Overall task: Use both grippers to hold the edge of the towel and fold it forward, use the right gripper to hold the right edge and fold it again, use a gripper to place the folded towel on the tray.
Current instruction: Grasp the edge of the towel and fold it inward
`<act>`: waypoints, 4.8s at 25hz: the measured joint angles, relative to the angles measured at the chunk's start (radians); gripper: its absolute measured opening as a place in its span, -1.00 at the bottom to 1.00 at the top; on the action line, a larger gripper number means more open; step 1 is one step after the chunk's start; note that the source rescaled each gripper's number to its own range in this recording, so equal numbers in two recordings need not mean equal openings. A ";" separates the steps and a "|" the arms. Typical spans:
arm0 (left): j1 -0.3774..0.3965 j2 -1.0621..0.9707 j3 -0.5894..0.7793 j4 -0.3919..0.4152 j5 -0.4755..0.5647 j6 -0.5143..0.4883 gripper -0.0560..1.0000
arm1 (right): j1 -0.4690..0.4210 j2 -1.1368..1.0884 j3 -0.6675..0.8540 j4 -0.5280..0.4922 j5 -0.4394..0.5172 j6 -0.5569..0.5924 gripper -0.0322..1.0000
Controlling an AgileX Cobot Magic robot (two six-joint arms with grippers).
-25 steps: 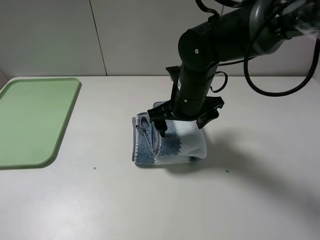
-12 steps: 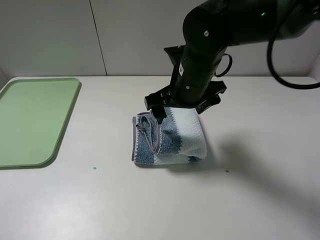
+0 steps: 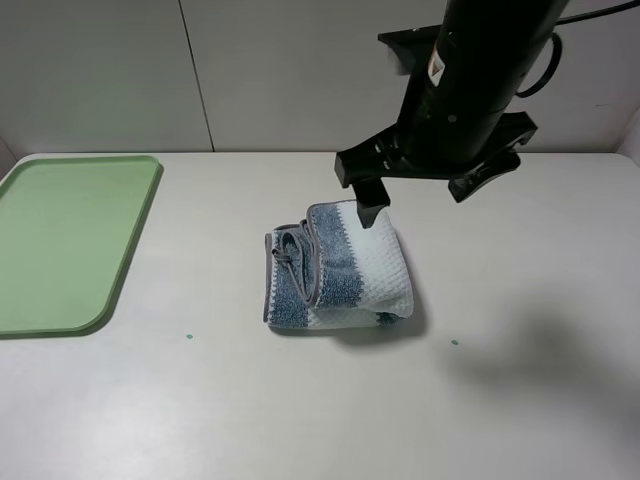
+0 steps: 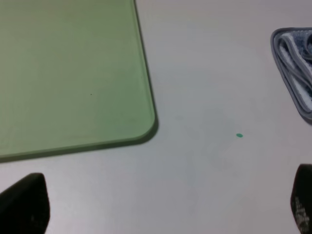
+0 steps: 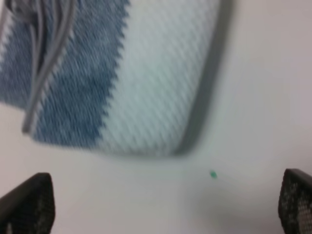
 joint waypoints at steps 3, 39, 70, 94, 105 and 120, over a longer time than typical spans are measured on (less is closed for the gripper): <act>0.000 0.000 0.000 0.000 0.000 0.000 0.98 | 0.000 -0.050 0.000 0.003 0.073 -0.017 1.00; 0.000 0.000 0.000 0.000 0.000 0.000 0.97 | -0.501 -1.033 0.616 0.159 0.026 -0.298 1.00; 0.001 0.000 0.000 0.000 0.000 0.000 0.97 | -0.880 -1.595 0.786 0.187 -0.063 -0.431 1.00; 0.001 0.000 0.000 -0.001 -0.001 0.000 0.97 | -0.880 -1.595 0.786 0.186 -0.063 -0.422 1.00; 0.003 0.225 -0.079 -0.002 -0.009 -0.002 0.97 | -0.880 -1.595 0.786 0.186 -0.063 -0.422 1.00; 0.003 0.825 -0.234 -0.200 -0.209 0.034 1.00 | -0.880 -1.597 0.786 0.186 -0.063 -0.422 1.00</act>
